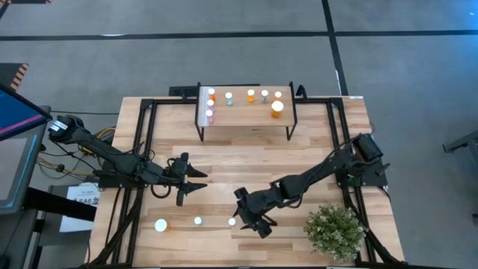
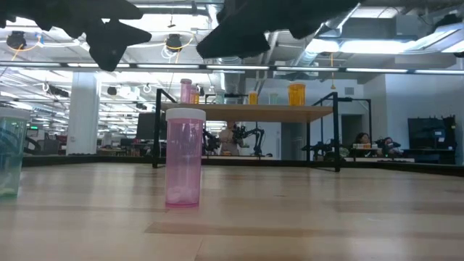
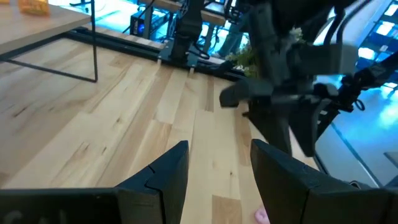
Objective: Pick and place medicine bottles onto shelf by color
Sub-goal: Put the pink pill bottle on the shelf
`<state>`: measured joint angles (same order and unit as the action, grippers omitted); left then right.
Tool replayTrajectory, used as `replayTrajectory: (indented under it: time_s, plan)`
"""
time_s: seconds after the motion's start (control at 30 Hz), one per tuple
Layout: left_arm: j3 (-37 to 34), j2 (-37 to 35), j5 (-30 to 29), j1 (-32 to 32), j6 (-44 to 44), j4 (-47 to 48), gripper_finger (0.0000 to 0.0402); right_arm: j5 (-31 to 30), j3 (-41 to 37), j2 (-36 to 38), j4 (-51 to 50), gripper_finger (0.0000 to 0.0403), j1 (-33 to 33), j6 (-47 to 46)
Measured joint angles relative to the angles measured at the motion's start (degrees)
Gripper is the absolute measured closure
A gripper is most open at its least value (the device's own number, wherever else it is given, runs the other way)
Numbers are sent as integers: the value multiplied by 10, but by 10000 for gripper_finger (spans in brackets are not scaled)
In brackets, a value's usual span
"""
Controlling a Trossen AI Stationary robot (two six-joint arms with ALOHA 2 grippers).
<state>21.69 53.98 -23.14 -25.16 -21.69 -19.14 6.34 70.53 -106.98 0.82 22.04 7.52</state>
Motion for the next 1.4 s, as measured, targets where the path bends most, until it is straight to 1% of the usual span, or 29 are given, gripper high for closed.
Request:
replayTrajectory:
  time_s: [0.23,0.43,0.57,0.63,0.73,0.97,1.1,1.4]
  plan:
    - [0,0,2,0,0,0,242,-1,38,-51,-3,149,0,-7]
    - [0,0,1,0,4,-1,242,-4,47,-78,-1,148,-13,-17]
    - [0,0,1,0,7,0,242,-4,48,-88,8,148,-16,-29]
    - [0,0,0,0,7,0,242,-3,46,-90,-6,148,-19,-30]
    - [0,0,0,0,8,0,242,-3,48,-96,16,148,-19,-32]
    - [0,0,-1,0,8,0,242,-3,46,-105,9,153,-18,-36]
    - [0,0,-1,0,8,0,242,-3,46,-105,13,178,-18,-37]
    - [0,0,-1,0,8,0,242,-3,46,-105,10,262,-18,-36]
